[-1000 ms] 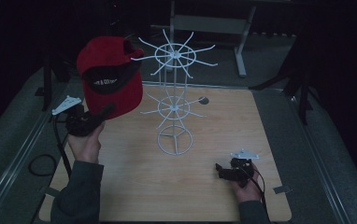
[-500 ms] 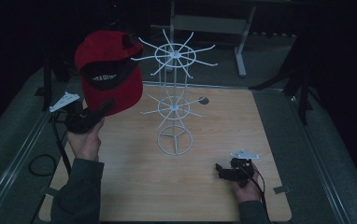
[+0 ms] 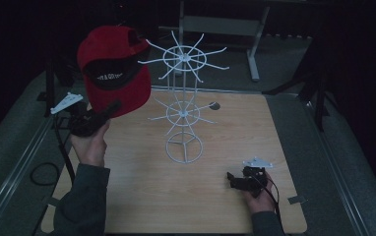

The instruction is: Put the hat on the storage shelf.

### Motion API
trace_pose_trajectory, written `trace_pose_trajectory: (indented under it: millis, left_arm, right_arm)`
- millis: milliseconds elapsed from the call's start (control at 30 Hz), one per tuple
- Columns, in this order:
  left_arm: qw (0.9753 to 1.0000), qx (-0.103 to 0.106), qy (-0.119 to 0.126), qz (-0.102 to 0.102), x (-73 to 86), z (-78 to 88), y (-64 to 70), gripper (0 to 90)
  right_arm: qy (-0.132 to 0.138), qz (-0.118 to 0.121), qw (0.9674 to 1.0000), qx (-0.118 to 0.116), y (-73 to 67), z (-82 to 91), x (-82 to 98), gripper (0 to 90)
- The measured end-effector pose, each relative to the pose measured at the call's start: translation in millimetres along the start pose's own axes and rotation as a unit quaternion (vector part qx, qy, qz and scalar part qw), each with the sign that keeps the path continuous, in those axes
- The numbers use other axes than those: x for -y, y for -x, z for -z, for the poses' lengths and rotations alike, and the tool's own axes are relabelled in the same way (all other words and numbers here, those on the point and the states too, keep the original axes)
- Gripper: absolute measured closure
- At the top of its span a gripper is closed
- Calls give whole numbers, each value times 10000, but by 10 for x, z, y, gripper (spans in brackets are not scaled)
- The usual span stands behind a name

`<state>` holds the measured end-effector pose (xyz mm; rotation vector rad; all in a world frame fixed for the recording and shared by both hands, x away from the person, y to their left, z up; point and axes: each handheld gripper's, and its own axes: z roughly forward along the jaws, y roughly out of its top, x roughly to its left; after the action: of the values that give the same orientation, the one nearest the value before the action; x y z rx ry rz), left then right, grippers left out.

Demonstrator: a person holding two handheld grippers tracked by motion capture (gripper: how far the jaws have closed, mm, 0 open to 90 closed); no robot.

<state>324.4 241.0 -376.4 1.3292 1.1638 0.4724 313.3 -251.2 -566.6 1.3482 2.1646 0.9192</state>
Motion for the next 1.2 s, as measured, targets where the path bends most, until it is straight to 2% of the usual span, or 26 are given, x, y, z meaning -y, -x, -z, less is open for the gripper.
trace_pose_trajectory:
  millis: [233, 800, 1200]
  left_arm:
    - [10000, 21, 36, 56, -23, -6, -11, 846]
    - [9997, 116, 199, 36, -122, -9, 44, 846]
    - [9995, 197, 266, -8, -131, 1, 72, 846]
  right_arm:
    - [-7, 0, 10000, -2, 0, 1, 0, 134]
    - [-6, 0, 10000, -1, 0, 1, 0, 134]
    - [-6, 0, 10000, -1, 0, 1, 0, 134]
